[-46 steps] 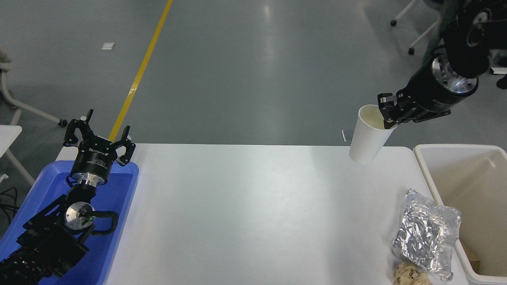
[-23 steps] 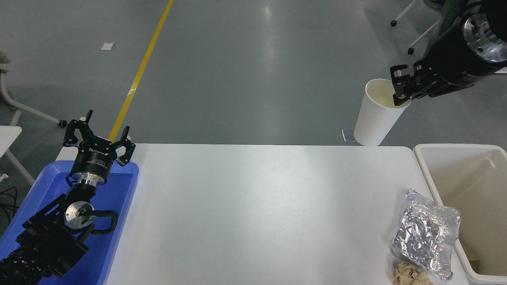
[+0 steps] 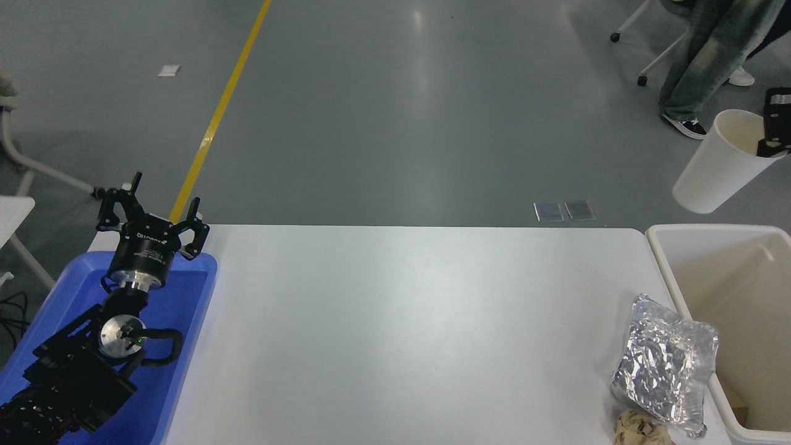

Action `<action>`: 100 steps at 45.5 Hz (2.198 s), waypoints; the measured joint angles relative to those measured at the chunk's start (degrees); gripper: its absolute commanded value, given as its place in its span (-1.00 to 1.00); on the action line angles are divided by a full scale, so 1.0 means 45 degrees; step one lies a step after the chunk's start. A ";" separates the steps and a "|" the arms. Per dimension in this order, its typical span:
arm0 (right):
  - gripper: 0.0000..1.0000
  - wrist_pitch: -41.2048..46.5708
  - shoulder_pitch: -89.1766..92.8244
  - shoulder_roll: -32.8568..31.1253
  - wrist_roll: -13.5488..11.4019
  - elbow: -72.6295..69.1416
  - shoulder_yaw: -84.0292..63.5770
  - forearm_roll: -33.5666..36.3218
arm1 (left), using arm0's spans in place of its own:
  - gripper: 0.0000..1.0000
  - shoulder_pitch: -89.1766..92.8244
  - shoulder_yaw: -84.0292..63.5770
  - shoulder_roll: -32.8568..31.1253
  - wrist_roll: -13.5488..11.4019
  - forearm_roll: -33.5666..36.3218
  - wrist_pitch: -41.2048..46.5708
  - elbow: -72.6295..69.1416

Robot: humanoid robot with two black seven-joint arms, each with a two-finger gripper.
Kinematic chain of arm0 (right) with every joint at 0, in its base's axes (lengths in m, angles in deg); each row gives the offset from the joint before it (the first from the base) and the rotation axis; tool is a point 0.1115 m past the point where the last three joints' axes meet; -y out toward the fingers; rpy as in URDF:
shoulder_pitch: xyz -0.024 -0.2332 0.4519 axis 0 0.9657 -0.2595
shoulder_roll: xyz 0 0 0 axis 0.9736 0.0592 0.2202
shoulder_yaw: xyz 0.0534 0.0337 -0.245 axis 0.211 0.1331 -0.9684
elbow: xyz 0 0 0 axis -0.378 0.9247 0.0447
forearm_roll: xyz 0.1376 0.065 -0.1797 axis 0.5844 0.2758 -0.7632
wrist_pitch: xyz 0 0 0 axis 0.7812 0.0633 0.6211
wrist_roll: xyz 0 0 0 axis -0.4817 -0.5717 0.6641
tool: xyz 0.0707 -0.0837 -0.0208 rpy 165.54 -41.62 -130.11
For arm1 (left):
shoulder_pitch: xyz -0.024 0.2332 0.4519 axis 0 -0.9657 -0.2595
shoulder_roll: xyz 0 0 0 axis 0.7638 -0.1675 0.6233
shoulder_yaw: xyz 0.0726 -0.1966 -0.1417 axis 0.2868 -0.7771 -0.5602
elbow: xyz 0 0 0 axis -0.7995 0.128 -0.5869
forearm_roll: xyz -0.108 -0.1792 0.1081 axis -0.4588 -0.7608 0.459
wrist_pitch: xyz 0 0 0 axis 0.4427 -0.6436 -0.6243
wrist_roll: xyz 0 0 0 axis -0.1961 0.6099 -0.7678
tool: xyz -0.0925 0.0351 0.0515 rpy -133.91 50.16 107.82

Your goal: Pick up paper cup place in dustbin

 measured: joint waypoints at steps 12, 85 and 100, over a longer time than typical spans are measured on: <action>-1.00 -0.0686 0.2477 -0.1519 -0.0004 0.1951 -0.0137 -0.0079 | 0.96 0.0001 0.0003 -0.0007 0.0000 -0.0009 0.0005 0.0001; 0.58 -0.9222 2.3824 0.2933 -0.0019 1.6106 1.3287 0.0152 | 0.96 0.0001 -0.0018 0.0000 -0.0001 -0.0012 -0.0037 0.0018; 0.95 -1.0370 2.3643 0.2840 -0.0044 1.5252 1.3397 0.0182 | 0.96 0.0002 -0.0018 0.0000 -0.0001 -0.0011 -0.0038 0.0015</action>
